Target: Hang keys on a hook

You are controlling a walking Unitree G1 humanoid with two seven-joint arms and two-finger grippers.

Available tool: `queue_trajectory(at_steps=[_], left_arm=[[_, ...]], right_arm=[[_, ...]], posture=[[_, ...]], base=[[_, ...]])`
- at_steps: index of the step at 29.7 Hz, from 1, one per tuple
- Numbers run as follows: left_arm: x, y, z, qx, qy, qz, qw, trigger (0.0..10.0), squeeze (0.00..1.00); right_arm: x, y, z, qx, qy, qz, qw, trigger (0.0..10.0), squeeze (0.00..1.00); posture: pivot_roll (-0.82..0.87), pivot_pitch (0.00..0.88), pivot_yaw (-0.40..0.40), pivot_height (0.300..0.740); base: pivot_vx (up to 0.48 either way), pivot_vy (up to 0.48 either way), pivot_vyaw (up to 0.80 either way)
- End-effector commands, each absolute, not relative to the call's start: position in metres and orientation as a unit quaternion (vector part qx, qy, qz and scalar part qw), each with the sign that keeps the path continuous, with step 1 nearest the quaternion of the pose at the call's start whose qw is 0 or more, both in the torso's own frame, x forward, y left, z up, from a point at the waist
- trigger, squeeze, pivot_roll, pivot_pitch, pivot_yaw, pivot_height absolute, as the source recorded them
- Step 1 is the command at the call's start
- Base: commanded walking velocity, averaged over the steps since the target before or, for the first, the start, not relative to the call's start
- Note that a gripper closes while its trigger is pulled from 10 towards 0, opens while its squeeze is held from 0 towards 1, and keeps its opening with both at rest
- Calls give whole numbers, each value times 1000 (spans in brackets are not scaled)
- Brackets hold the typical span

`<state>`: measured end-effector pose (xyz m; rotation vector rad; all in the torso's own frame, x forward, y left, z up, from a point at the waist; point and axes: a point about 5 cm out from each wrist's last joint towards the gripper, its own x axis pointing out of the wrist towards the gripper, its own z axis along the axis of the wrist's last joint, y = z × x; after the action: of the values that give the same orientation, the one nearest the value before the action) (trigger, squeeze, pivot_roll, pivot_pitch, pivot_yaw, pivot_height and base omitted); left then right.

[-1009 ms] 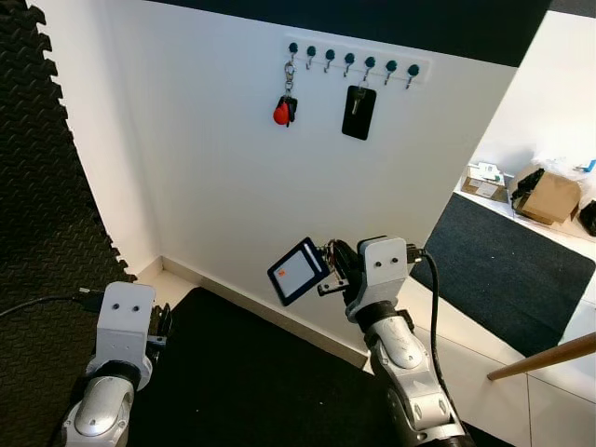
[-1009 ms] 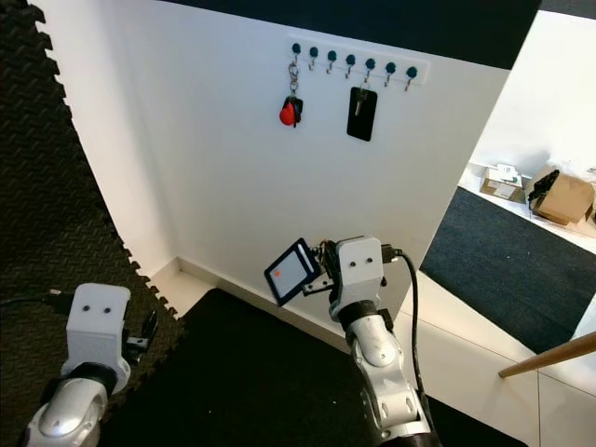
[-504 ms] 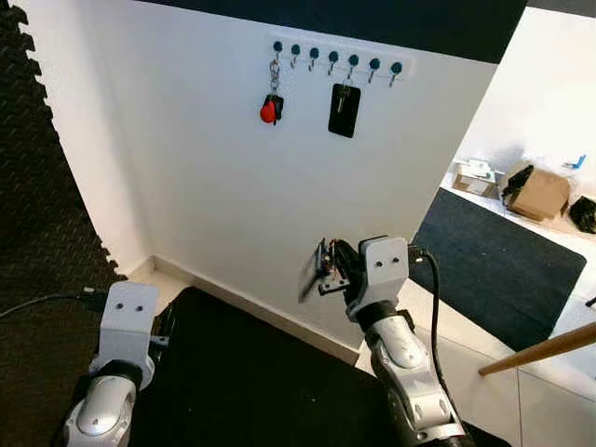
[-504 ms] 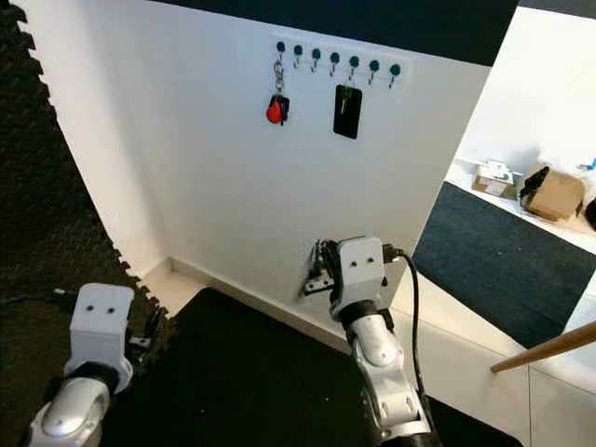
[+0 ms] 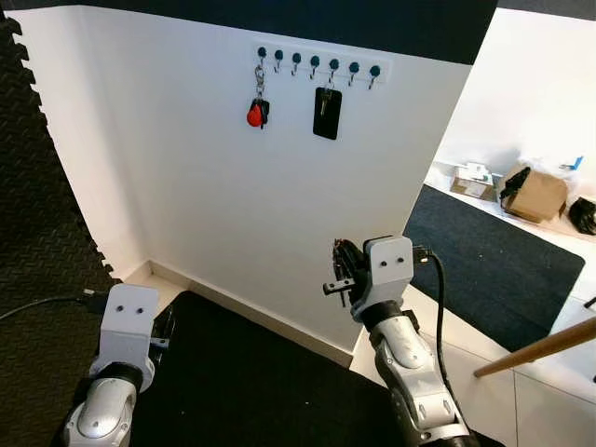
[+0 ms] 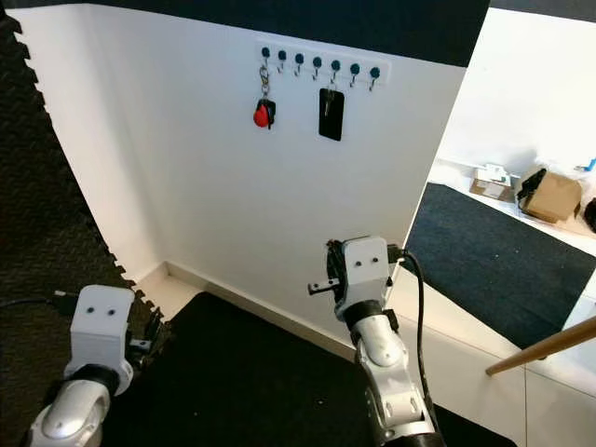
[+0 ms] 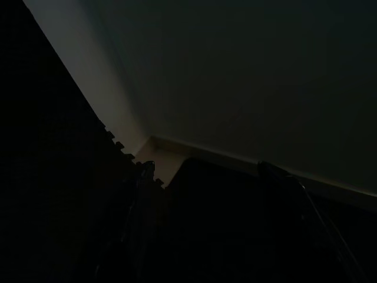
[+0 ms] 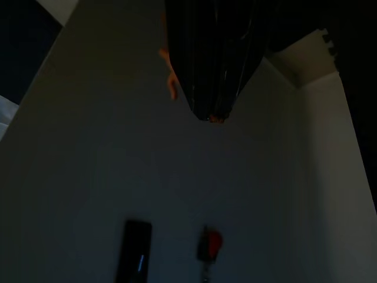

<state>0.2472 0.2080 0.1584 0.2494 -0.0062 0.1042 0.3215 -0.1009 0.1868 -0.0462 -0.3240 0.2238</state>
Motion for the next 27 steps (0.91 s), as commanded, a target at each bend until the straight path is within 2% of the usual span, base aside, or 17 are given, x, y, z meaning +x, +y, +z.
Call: queue_trajectory(at_steps=[1, 9, 17, 22, 27], left_arm=[[247, 205, 156, 140, 2, 39, 989, 10000, 0], [249, 199, 158, 146, -6, 15, 989, 10000, 0], [259, 195, 145, 98, 17, 2, 995, 10000, 0], [266, 188, 143, 76, 15, -9, 997, 10000, 0], [272, 180, 134, 68, 31, -18, 997, 10000, 0]], right_arm=[[320, -103, 185, -20, -158, 108, 981, 10000, 0], [321, -101, 184, -21, -157, 112, 981, 10000, 0], [314, -107, 138, -61, -96, 123, 986, 10000, 0], [313, -109, 137, -25, -100, 111, 989, 10000, 0], [314, -125, 119, 13, -61, 45, 997, 10000, 0]], posture=[[160, 135, -46, 740], [159, 136, -46, 740], [165, 172, -51, 740], [152, 181, -48, 740], [146, 185, -35, 740]], base=[[0, 0, 0], [0, 0, 0], [0, 0, 0], [0, 0, 0], [0, 0, 0]])
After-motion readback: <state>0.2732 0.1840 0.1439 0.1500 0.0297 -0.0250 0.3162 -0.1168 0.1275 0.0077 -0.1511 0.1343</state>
